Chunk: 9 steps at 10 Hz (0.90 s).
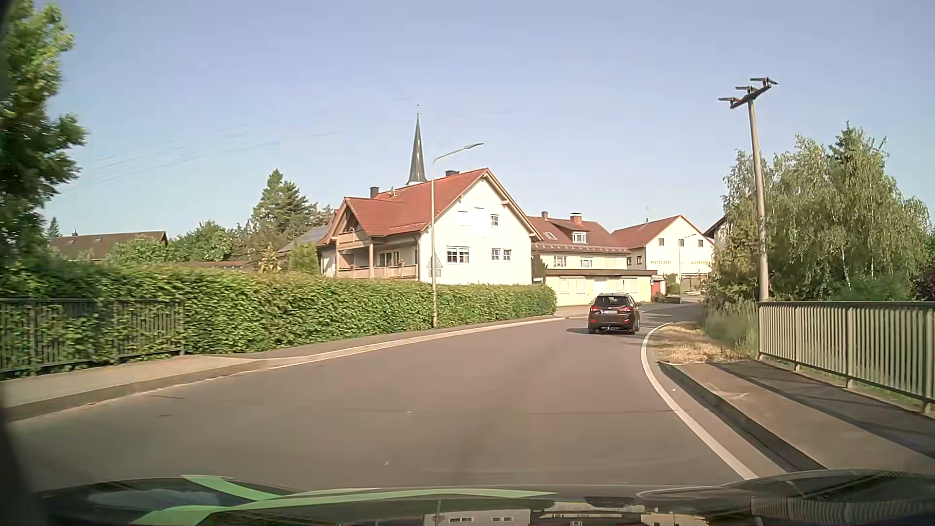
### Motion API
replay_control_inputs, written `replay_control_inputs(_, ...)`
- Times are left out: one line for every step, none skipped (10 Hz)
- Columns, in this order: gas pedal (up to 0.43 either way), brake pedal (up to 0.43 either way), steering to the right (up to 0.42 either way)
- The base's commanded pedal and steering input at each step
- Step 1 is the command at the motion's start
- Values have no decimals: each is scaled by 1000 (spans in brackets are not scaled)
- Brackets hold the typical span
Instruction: Follow the waypoints while adhering to traffic rules and regulations
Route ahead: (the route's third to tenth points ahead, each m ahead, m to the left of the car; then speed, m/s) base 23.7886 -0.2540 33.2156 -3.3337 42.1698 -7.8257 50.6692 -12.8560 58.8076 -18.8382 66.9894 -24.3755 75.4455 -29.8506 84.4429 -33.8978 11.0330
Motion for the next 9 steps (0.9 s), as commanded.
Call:
replay_control_inputs(98, 0, 72)
replay_control_inputs(98, 0, 68)
replay_control_inputs(98, 0, 66)
replay_control_inputs(98, 0, 66)
replay_control_inputs(98, 0, 66)
replay_control_inputs(98, 0, 65)
replay_control_inputs(98, 0, 60)
replay_control_inputs(98, 0, 54)
replay_control_inputs(59, 0, 49)
